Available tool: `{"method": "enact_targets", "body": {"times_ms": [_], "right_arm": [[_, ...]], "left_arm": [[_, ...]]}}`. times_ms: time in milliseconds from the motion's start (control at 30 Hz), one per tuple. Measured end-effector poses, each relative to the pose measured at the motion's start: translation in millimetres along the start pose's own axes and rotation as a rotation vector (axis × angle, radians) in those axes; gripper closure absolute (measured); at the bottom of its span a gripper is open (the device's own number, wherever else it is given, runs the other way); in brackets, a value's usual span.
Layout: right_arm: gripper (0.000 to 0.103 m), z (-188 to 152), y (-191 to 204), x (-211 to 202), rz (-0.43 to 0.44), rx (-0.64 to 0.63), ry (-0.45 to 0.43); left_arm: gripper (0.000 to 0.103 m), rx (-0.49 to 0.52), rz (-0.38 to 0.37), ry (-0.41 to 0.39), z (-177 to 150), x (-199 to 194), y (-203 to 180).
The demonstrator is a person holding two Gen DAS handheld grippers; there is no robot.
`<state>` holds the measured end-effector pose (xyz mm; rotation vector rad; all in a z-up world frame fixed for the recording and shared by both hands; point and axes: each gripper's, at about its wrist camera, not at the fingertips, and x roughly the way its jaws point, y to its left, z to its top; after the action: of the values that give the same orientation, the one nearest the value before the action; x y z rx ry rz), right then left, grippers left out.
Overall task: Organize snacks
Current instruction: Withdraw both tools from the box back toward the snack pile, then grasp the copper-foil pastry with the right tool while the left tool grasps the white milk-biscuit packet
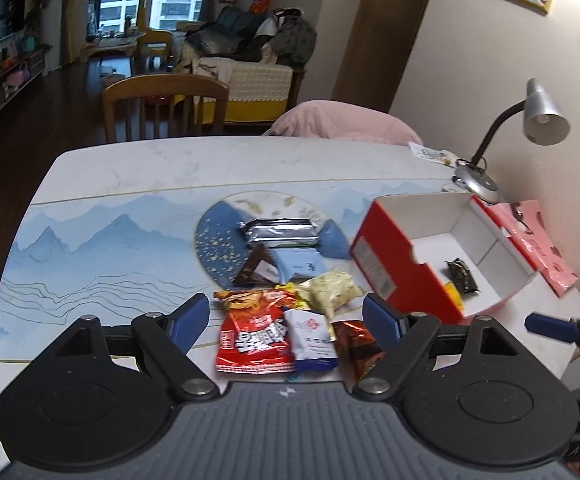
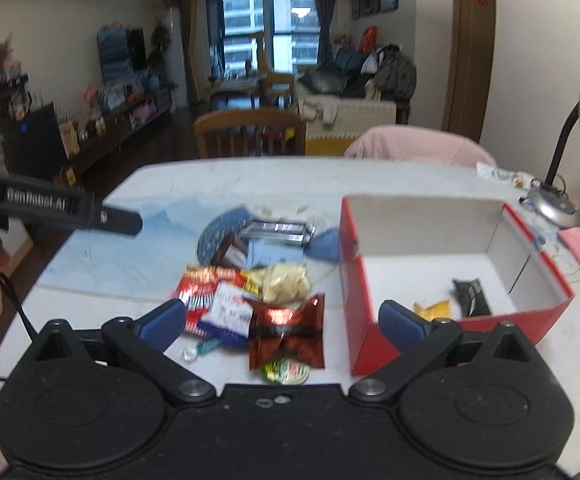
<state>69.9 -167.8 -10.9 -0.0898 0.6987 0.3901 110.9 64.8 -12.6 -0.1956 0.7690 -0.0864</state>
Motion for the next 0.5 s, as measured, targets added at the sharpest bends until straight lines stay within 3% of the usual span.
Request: {"method": "enact_targets", "body": {"times_ms": [500], "right_arm": [[0.005, -15, 16, 97, -0.045, -0.065, 0.143]], "left_arm": [[0.019, 0.007, 0.03, 0.096, -11, 42, 24]]}}
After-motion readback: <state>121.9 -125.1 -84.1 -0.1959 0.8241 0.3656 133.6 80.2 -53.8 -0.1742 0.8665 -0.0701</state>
